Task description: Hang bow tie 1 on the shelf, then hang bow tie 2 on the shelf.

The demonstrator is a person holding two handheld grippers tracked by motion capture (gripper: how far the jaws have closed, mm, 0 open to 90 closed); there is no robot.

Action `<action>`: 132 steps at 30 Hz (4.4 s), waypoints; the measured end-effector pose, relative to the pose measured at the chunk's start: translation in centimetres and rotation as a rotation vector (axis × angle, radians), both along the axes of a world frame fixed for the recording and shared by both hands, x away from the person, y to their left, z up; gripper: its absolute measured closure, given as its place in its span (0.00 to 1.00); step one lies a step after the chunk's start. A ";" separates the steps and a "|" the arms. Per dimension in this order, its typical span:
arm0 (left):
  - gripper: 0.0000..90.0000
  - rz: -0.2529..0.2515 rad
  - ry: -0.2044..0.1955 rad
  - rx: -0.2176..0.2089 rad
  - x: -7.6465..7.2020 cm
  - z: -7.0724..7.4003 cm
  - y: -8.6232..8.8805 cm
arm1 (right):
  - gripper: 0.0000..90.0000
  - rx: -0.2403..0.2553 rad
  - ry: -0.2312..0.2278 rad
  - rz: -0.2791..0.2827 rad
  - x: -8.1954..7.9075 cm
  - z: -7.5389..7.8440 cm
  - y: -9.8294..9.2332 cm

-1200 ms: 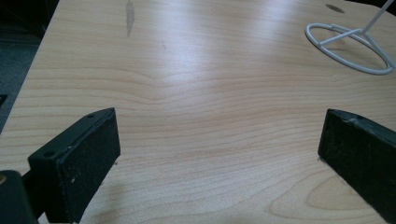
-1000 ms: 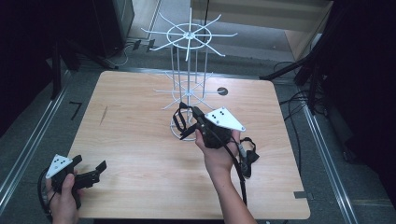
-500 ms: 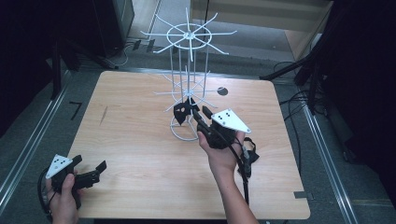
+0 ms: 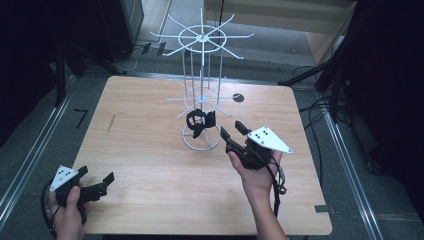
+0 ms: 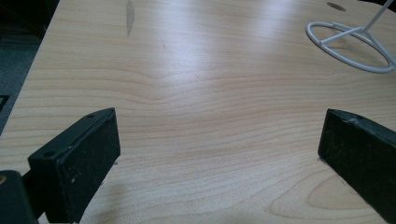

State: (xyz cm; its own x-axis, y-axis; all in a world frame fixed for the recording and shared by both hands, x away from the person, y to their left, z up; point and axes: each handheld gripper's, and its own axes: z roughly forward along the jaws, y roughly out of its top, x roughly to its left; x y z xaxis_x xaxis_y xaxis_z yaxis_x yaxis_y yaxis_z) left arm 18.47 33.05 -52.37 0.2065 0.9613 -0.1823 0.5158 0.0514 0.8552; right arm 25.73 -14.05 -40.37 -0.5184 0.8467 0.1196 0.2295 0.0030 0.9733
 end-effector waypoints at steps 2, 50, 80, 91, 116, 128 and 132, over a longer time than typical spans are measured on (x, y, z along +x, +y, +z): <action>0.00 0.000 0.000 0.001 0.0 0.0 0.0 | 0.52 -0.005 -0.005 -0.003 -0.3 -0.1 -0.6; 0.00 0.001 -0.001 0.000 0.0 0.0 0.0 | 0.56 -0.032 0.233 -0.298 1.7 -9.1 -11.6; 0.00 -0.001 -0.001 -0.002 0.0 0.0 0.0 | 0.72 -0.043 0.393 -0.385 3.7 -13.2 -11.8; 0.00 0.000 -0.001 -0.001 0.0 0.0 0.0 | 0.94 -0.128 0.448 -0.411 3.7 -14.2 -11.7; 0.00 0.001 -0.001 0.001 0.0 0.0 0.0 | 1.00 -0.158 0.274 -0.361 2.3 -11.5 -10.3; 0.00 0.000 -0.001 -0.001 0.0 0.0 0.0 | 1.00 -0.157 0.194 -0.304 1.7 -9.0 -8.5; 0.00 0.000 -0.001 -0.001 0.0 0.0 0.0 | 1.00 -0.151 0.163 -0.285 1.4 -8.1 -7.8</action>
